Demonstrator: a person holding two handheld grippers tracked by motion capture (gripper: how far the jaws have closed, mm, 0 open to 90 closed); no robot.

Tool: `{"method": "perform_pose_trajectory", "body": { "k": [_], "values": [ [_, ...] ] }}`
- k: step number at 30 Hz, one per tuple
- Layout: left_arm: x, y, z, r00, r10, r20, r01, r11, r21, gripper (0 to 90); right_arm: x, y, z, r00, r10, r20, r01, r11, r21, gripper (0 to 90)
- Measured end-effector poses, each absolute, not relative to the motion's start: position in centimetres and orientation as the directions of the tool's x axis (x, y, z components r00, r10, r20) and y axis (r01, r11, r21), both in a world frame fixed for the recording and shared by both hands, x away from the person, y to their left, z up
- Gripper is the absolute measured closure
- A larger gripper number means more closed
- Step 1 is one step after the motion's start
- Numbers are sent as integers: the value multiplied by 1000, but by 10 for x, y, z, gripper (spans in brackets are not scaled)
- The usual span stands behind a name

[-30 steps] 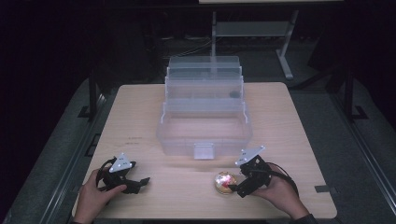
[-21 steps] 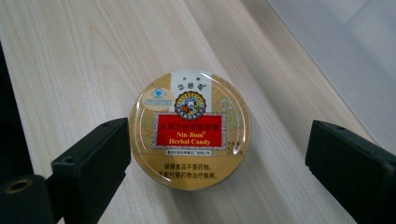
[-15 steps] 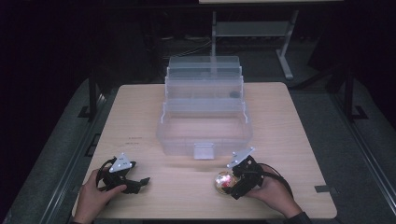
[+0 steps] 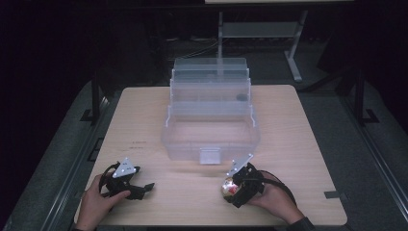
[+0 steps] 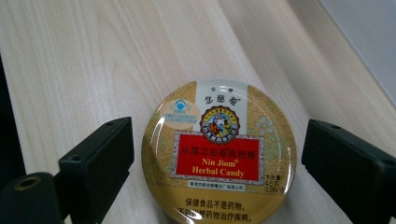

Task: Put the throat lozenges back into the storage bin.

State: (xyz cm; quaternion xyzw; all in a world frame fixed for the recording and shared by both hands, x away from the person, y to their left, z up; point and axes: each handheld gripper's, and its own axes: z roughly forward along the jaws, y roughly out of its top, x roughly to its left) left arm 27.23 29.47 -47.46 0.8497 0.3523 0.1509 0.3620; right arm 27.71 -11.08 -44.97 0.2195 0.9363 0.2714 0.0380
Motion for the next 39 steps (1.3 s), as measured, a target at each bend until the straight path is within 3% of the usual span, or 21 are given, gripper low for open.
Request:
{"method": "perform_pose_trajectory", "body": {
  "k": [21,39],
  "values": [
    [272,295,-475,706,708,2,489,-490,721,119,277,-109,-457,-902,428,56,395,765,508,191],
    [272,295,-475,706,708,1,489,-490,722,119,276,-112,-450,-902,430,48,392,765,511,196]
  ]
}}
